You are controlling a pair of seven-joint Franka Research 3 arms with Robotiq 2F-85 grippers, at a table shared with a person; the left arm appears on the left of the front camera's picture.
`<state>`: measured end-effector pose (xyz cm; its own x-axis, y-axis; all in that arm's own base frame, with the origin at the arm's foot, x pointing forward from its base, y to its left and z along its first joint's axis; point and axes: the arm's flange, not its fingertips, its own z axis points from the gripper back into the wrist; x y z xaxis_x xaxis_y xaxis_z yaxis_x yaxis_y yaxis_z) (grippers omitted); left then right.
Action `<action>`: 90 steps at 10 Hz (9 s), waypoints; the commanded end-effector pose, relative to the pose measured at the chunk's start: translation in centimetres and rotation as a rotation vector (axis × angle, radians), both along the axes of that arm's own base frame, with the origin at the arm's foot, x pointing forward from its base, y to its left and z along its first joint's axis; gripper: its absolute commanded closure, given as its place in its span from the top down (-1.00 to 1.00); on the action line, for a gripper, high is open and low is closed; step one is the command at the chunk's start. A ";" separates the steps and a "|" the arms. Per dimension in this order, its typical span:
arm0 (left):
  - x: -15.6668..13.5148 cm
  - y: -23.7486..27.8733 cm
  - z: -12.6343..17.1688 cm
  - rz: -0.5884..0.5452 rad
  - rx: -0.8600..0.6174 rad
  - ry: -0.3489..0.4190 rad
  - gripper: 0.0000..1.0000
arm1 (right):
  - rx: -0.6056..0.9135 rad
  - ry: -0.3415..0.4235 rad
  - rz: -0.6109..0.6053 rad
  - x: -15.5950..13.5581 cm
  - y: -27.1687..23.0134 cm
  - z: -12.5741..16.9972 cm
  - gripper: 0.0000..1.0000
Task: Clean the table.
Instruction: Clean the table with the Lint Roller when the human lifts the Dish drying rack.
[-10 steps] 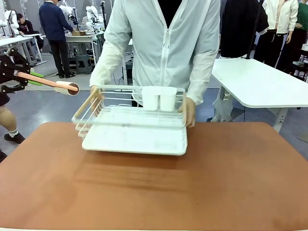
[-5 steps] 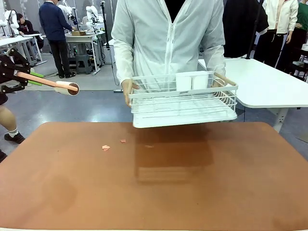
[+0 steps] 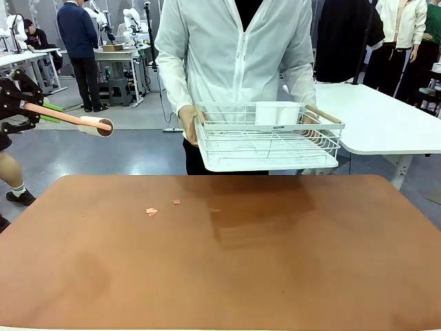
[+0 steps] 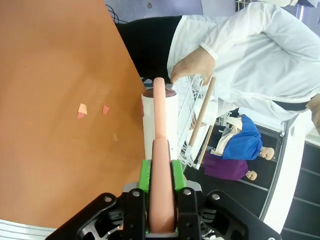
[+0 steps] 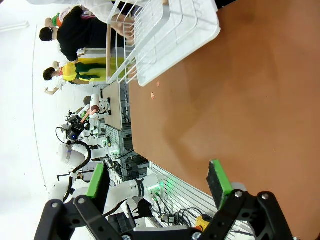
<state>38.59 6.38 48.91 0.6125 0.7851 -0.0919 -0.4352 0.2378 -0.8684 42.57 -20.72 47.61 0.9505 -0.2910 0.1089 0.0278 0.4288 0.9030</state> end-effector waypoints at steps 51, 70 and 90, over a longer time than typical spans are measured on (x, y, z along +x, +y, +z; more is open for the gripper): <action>14.4 -2.2 -17.9 -0.848 0.397 -0.004 -0.63 | 0.003 -0.004 0.002 0.0 0.1 0.1 1.00; 15.4 -20.0 -25.3 -0.857 0.158 -0.196 -0.63 | 0.003 -0.004 0.002 0.0 0.1 0.1 1.00; 13.7 -9.2 -5.8 -0.876 0.541 -0.069 -0.63 | 0.003 -0.004 0.002 0.0 0.1 0.1 1.00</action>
